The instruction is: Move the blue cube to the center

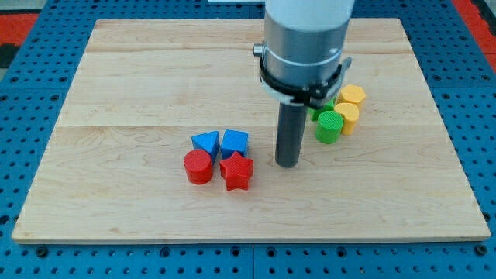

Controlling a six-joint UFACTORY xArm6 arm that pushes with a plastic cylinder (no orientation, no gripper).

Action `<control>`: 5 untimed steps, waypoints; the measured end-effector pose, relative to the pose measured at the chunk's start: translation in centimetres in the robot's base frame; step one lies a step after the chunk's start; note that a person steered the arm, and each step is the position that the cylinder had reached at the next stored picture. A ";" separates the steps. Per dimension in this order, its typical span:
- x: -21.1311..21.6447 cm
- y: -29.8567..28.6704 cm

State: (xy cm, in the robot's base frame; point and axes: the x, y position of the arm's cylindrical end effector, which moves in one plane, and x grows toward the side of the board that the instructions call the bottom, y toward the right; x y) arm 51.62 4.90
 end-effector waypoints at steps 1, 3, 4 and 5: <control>2.6 -1.3; -0.4 -0.2; -0.5 -4.4; -0.5 -8.7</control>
State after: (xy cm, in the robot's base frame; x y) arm 51.09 -3.82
